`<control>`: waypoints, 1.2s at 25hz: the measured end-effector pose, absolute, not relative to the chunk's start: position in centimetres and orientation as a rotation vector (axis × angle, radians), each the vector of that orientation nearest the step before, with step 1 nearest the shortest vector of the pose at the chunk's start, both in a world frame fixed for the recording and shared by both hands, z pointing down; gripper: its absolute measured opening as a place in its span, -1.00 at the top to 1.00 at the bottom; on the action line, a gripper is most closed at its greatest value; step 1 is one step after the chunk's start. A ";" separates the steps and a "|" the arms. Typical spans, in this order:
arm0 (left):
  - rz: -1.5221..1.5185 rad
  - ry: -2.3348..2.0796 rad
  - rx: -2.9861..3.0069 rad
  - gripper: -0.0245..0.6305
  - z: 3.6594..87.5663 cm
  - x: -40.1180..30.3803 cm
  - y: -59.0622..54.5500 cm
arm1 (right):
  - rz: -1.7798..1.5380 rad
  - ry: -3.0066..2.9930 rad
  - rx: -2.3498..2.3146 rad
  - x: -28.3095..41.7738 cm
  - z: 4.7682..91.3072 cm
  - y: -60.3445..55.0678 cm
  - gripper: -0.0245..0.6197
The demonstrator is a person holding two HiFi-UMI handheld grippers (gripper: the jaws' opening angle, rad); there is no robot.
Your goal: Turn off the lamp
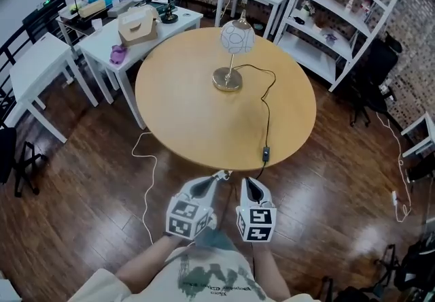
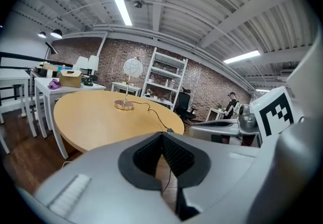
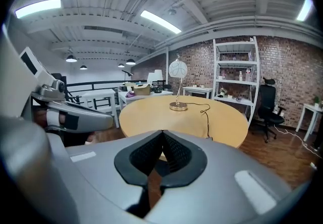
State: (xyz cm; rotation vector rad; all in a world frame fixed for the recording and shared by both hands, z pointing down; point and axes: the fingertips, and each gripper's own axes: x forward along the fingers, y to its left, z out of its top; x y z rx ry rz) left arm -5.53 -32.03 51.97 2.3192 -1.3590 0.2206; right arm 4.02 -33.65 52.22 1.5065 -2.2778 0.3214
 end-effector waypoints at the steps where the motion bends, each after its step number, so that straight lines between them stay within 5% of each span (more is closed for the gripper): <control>1: 0.222 -1.368 2.317 0.94 51.8 -5.7 -31.2 | 0.314 -2.288 1.502 3.7 51.8 -32.7 0.92; 30: 0.119 -1.385 2.452 0.94 46.2 -5.8 -13.9 | 0.250 -2.432 1.499 2.1 46.2 -13.7 0.93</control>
